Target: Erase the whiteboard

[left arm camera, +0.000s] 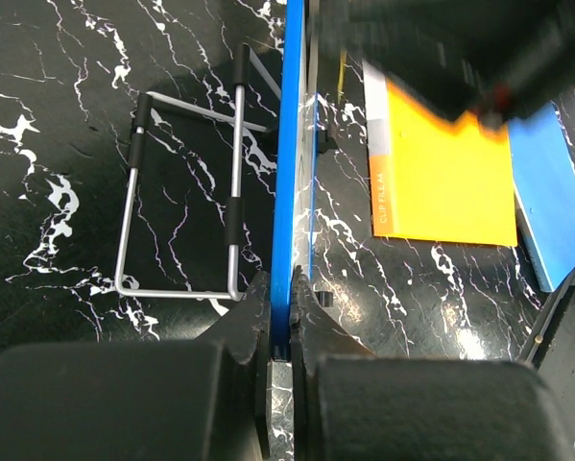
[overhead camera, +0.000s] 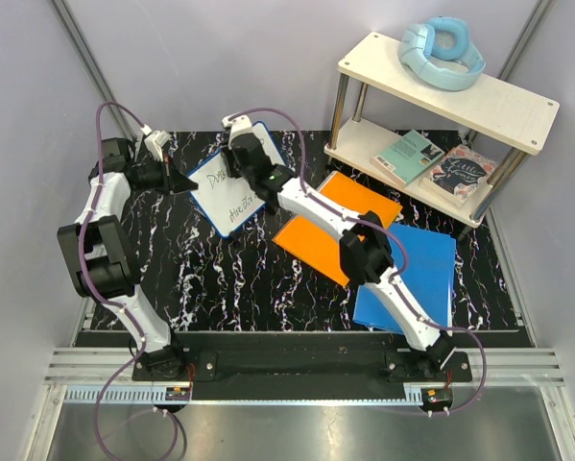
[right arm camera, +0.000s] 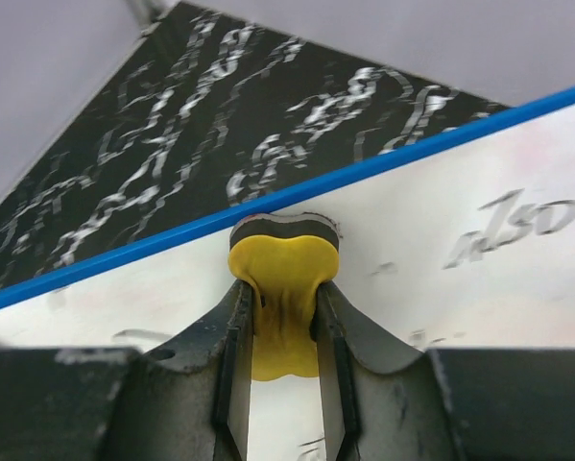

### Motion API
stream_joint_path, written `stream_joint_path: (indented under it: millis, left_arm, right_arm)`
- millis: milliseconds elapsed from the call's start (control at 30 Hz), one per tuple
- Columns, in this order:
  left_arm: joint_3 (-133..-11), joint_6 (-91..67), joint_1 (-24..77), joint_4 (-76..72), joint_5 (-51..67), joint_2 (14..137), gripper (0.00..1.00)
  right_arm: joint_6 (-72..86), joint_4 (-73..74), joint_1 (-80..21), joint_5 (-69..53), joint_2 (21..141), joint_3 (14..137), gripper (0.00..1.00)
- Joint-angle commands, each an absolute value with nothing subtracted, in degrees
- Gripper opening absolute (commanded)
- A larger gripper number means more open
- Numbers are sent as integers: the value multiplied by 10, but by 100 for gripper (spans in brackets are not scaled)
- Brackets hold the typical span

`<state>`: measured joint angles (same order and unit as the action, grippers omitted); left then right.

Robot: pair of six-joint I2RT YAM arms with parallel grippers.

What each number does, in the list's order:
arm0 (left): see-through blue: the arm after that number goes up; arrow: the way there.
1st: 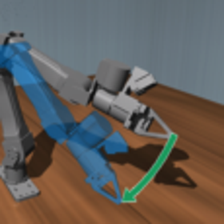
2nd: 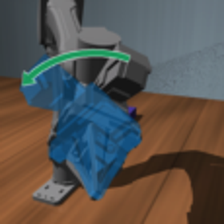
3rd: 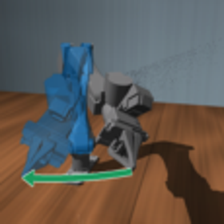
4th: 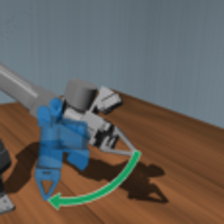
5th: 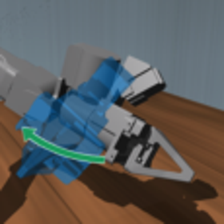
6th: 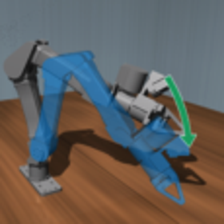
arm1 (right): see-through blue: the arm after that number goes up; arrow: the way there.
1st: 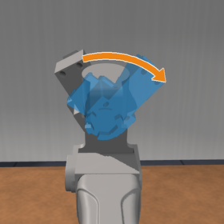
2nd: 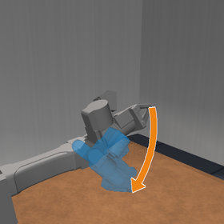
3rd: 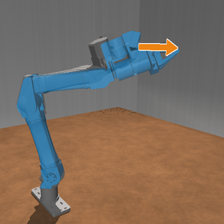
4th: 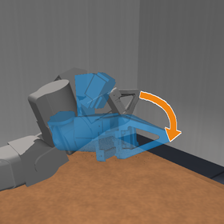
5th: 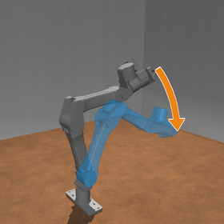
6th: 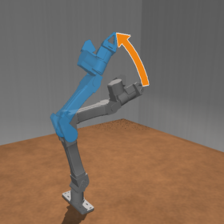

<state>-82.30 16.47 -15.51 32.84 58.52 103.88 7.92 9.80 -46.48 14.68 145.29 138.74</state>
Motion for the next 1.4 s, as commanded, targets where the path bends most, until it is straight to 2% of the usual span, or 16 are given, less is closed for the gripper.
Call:
stream_joint_path:
  millis: [0, 300, 533, 800, 1000, 1200, 1367]
  left_arm:
    - [-810, 249, -146, 337, 502, 1028, 0]
    - [-803, 253, -143, 337, 491, 1015, 0]
    - [-802, 256, -141, 339, 482, 1007, 0]
    - [-802, 260, -141, 343, 478, 1006, 0]
    - [-806, 261, -141, 345, 475, 1006, 0]
    - [-809, 259, -141, 348, 475, 1007, 0]
    - [-808, 257, -141, 348, 477, 1011, 0]
  right_arm:
    - [80, 90, -511, 103, 1474, 1392, 0]
    - [43, 88, -574, 148, 1492, 1440, 0]
    - [11, 119, -576, 220, 1542, 1492, 0]
    - [95, 129, -501, 222, 1492, 1373, 0]
    - [105, 118, -437, 239, 1470, 1331, 0]
    - [95, 121, -415, 188, 1490, 1340, 0]
    - [79, 100, -431, 50, 1477, 1297, 0]
